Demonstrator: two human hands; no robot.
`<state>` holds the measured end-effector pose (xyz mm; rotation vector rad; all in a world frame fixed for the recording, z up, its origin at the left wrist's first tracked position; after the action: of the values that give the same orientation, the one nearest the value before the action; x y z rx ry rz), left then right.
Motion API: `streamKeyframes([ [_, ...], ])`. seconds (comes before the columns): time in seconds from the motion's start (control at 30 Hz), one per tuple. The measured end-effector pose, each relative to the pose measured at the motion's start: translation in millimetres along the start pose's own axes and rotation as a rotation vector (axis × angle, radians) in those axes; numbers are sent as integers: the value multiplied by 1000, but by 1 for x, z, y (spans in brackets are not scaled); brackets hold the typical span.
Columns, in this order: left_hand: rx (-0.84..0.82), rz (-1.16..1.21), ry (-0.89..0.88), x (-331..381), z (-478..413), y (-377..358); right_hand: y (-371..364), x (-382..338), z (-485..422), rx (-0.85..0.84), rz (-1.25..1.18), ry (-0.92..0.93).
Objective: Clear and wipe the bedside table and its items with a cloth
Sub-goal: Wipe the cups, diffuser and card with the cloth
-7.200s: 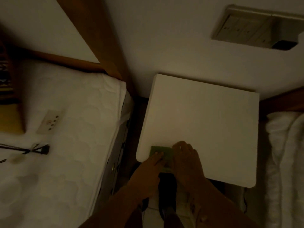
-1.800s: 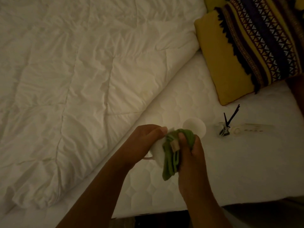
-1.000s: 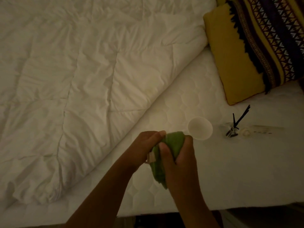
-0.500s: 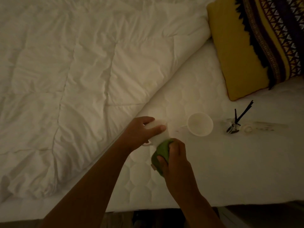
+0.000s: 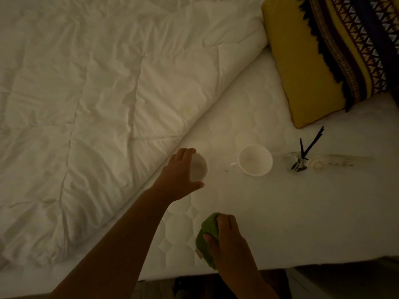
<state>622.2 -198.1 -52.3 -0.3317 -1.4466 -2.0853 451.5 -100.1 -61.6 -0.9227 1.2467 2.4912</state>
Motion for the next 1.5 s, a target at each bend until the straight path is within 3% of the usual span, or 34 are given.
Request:
streamKeyframes([
  [0.1, -10, 29, 53, 7, -2, 4, 12, 1, 1, 18, -42, 21],
  [0.23, 304, -1, -91, 54, -1, 33, 39, 7, 2, 102, -122, 40],
  [0.33, 394, -36, -208, 96, -6, 29, 57, 18, 0, 168, -232, 22],
  [0.43, 195, 54, -264, 123, -26, -8, 68, 32, -4, 192, -332, -16],
  [0.53, -46, -45, -237, 135, -42, -57, 79, 46, -3, 239, -352, -45],
  [0.63, -81, -171, -252, 143, -48, -79, 84, 58, -2, 240, -362, -62],
  [0.73, -15, -161, -254, 144, -54, -75, 89, 65, -1, 248, -363, -72],
  [1.0, -126, 467, 168, 97, -54, -57, 131, 55, 2, 499, -389, -18],
  [1.17, -361, 890, 321, 94, -15, -69, 155, 35, 1, 651, -387, 48],
  [1.23, -434, 1079, 295, 104, 2, -70, 155, 29, -3, 667, -428, 40],
  [1.37, -278, 1053, 229, 107, 16, -59, 146, 8, -8, 669, -482, 38],
  [1.5, -94, 993, 289, 95, 27, -44, 149, -10, -8, 715, -432, 58],
])
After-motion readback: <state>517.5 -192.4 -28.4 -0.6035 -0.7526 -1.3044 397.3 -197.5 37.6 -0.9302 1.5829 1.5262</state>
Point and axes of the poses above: each hand's wrist, its own z-axis away from the middle knuckle, its own y-axis out of the back of the hand, x = y × z, the point moved 10 cm from there along -z, towards the middle knuckle, and after that the axes turned 1 degree about y, right-handed, at the moved point
